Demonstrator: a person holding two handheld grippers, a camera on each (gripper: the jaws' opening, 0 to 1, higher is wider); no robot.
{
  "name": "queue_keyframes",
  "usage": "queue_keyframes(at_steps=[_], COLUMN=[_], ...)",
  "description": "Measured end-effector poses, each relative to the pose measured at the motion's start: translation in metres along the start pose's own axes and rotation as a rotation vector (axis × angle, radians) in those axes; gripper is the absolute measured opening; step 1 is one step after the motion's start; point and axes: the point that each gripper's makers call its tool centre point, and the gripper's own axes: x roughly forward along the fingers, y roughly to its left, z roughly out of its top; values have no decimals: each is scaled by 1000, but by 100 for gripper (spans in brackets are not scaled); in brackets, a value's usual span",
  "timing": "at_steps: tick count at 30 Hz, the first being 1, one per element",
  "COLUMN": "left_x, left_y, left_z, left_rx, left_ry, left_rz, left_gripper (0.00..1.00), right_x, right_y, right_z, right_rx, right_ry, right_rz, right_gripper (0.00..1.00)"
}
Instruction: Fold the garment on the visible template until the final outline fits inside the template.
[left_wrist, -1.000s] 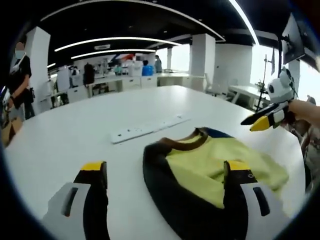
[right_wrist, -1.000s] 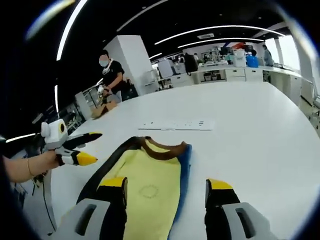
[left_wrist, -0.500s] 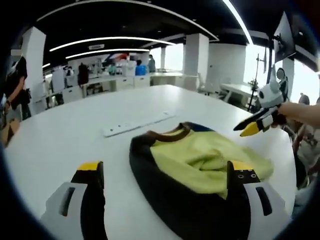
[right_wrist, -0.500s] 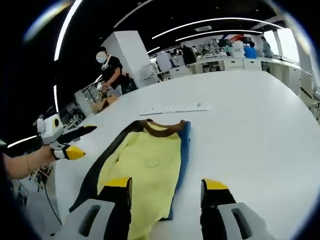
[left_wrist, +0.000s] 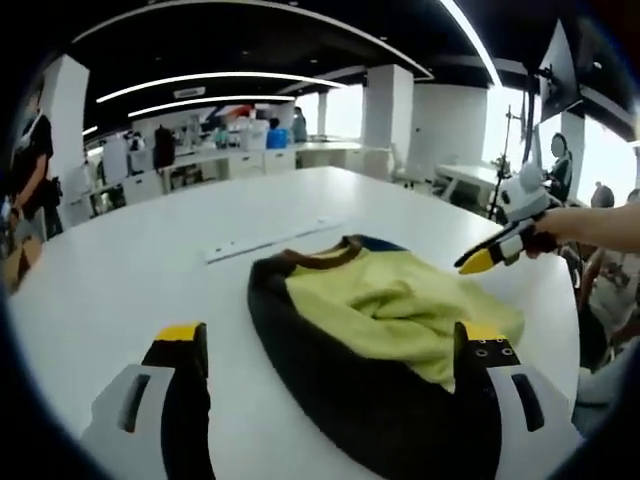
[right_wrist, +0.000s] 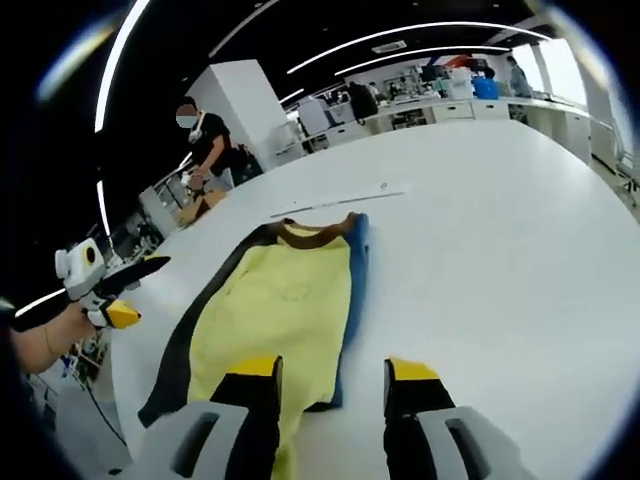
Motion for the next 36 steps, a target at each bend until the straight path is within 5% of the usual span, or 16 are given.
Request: queue_keyframes(at_steps=[4, 22, 26, 31, 36], left_x=[-7, -35, -38, -40, -42], left_y=[-6, -15, -16, -17, -19], left_z=[5, -5, -8, -11, -10], left_rx=[-27, -32, -29, -32, -20], left_ry=[-43, -33, -27, -22, -23], left_rz=[-10, -3, -3, -1, -7], left_gripper=[99, 98, 97, 96, 95], right_x=[-1, 6, 5, 1, 1], right_y=[0, 8, 7, 9, 8], right_z=[-7, -18, -17, -19, -21], right_rx=[18, 169, 218, 196, 147], right_ry=[16, 25, 11, 19, 21], right_rz=[-4, -30, -48, -65, -71], right_gripper=[29, 11, 0, 0, 13])
